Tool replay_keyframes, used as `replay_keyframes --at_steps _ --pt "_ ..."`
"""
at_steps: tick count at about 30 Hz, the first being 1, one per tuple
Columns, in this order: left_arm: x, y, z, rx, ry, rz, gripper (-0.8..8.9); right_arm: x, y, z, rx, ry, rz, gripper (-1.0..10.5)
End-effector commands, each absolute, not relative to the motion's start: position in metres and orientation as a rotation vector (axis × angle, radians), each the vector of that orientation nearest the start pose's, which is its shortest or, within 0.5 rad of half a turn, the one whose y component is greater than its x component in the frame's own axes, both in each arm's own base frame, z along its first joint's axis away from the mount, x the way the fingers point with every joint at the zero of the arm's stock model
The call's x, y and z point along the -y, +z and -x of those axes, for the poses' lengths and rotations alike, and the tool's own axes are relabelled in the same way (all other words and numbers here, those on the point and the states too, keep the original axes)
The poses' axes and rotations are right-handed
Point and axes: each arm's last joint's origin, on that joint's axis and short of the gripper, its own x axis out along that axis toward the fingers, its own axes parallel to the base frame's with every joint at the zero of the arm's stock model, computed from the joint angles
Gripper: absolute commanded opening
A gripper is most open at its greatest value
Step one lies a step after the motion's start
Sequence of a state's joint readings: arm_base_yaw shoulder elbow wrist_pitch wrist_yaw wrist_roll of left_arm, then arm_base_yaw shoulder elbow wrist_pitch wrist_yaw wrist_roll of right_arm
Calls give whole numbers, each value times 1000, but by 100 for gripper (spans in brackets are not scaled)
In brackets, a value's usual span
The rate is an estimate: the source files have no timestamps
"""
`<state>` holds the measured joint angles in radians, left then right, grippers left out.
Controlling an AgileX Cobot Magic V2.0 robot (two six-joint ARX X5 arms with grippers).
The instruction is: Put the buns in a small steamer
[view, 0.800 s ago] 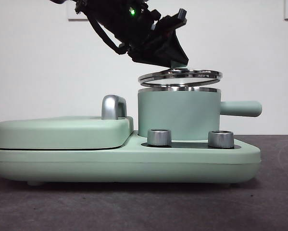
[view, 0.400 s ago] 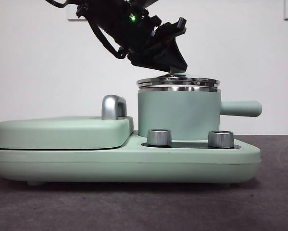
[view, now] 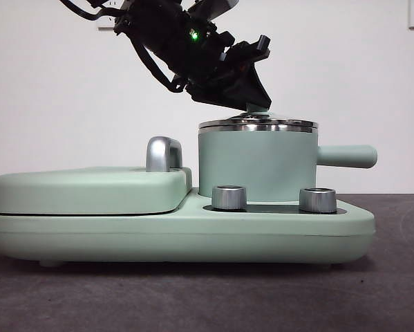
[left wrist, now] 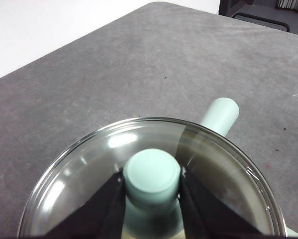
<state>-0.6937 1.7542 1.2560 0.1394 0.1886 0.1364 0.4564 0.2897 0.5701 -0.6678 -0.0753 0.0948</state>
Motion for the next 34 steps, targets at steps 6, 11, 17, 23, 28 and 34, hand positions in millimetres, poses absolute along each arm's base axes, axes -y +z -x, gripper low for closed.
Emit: replay_keyframes --at_steps 6,11,17,23,28,34 --pt "269 269 -307 -301 -901 -166 197 -36 270 -67 -400 509 -30 315" --pt "263 282 -301 -319 -896 -136 321 -36 270 -67 -399 509 -30 315" --pt "240 308 -280 -401 -882 -151 320 -36 271 -67 -396 510 -30 315" --pt "203 331 -251 -565 -838 -168 311 -36 271 -68 -397 514 -30 315" --pt "170 344 -228 -631 -787 -147 308 -41 274 -76 -405 545 -20 315" --pt "128 344 -192 -581 -726 -76 308 -55 276 -99 -434 610 -27 315"
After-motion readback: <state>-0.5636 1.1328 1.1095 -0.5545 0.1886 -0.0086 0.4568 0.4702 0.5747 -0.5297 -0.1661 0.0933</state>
